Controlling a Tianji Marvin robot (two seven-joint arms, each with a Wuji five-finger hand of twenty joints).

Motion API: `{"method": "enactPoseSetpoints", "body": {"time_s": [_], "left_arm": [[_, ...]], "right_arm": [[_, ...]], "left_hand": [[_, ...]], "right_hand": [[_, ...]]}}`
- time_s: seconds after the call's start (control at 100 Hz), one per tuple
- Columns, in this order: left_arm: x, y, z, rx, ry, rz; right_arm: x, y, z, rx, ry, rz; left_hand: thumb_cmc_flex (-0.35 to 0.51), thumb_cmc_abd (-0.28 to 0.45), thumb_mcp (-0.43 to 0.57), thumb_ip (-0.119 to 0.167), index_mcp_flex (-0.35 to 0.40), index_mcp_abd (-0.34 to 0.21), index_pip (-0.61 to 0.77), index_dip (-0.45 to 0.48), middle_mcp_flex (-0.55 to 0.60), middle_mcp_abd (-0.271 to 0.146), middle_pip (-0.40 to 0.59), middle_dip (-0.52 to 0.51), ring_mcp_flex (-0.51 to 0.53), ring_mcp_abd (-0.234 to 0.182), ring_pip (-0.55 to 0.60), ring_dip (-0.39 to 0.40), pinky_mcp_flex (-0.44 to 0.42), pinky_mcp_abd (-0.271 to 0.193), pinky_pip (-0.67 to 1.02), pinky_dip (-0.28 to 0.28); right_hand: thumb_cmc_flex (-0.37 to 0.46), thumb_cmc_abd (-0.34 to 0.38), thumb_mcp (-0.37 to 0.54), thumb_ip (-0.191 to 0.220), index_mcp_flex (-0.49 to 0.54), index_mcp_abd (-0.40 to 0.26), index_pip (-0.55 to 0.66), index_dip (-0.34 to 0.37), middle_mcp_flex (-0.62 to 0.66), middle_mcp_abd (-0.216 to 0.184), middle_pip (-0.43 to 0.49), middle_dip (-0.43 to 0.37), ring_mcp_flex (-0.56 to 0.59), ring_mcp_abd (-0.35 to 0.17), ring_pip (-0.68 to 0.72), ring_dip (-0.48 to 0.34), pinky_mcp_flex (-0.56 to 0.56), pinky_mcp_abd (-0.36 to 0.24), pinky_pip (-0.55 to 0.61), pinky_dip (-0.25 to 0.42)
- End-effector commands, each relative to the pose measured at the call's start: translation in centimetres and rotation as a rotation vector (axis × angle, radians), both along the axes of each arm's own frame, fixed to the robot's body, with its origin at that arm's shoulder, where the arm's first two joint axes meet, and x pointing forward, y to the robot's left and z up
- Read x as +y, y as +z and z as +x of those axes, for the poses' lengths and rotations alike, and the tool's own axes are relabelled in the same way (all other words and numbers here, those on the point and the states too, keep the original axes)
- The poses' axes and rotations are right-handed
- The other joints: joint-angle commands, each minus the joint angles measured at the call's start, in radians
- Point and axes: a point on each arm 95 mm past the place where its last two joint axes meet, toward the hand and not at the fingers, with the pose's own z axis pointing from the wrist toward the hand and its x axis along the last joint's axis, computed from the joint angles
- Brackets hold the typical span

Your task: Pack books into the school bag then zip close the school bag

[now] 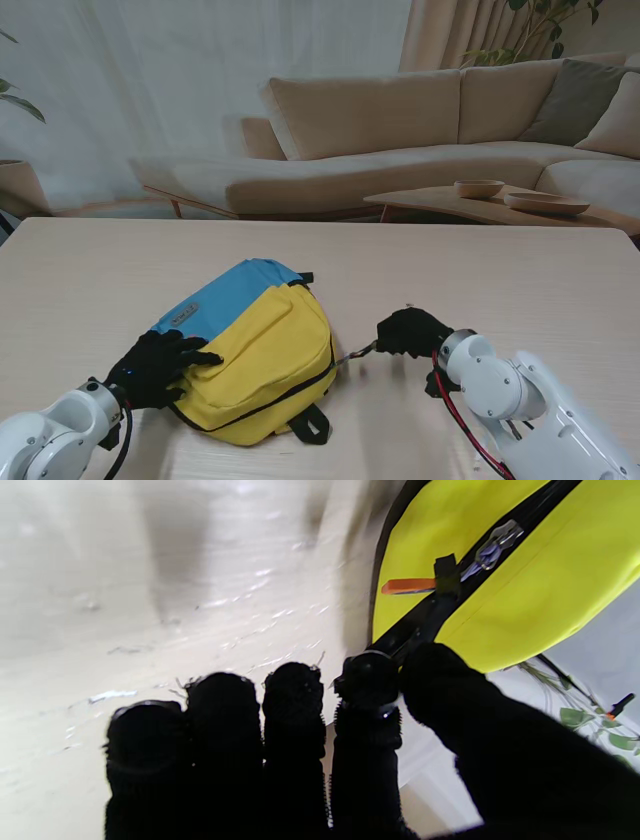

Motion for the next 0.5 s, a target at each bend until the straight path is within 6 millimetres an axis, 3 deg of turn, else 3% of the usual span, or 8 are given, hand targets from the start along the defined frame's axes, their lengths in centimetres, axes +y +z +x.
{"method": "enactPoseSetpoints", "body": {"time_s": [0.0,0.23,0.49], "left_arm": [[0.7,-1.3,-0.8,0.055,0.017,0.029],[1.2,-1.1,-0.3,0.044,0.018,0.036],[3.0,-0.5,1.6,0.039,0.040,0.034]], "right_arm": [[-0.1,-0.1,0.4,0.009,-0.010,-0.010],[-0.7,0.1,0.6,0.009,-0.021,-0.001],[-2.2,0.9,-2.2,0.063,0.074,0.079]], "left_hand": [[0.091,-0.044,0.107,0.012,-0.006,0.043,0.021,0.047,0.002,0.021,0.032,0.023,-0.016,0.012,-0.002,0.011,-0.009,-0.029,-0.045,0.017],[0.091,-0.041,0.110,0.012,-0.005,0.043,0.015,0.055,0.005,0.021,0.035,0.025,-0.014,0.012,0.002,0.013,-0.007,-0.026,-0.042,0.020],[0.088,-0.031,0.112,0.012,-0.008,0.043,0.014,0.067,0.006,0.019,0.043,0.026,-0.015,0.016,0.010,0.016,-0.008,-0.027,-0.033,0.024]], "right_hand": [[-0.046,0.002,-0.022,0.032,0.047,0.028,0.031,0.018,0.016,-0.014,0.002,-0.007,0.034,0.024,-0.002,0.003,0.002,0.007,0.089,-0.005],[-0.044,0.002,-0.020,0.027,0.044,0.030,0.026,0.011,0.015,-0.012,-0.003,-0.011,0.032,0.026,-0.011,0.000,-0.005,0.011,0.084,-0.004],[-0.038,0.008,-0.026,0.028,0.042,0.032,0.025,0.010,0.014,-0.007,-0.003,-0.013,0.030,0.031,-0.012,0.001,-0.006,0.015,0.082,-0.002]]}}
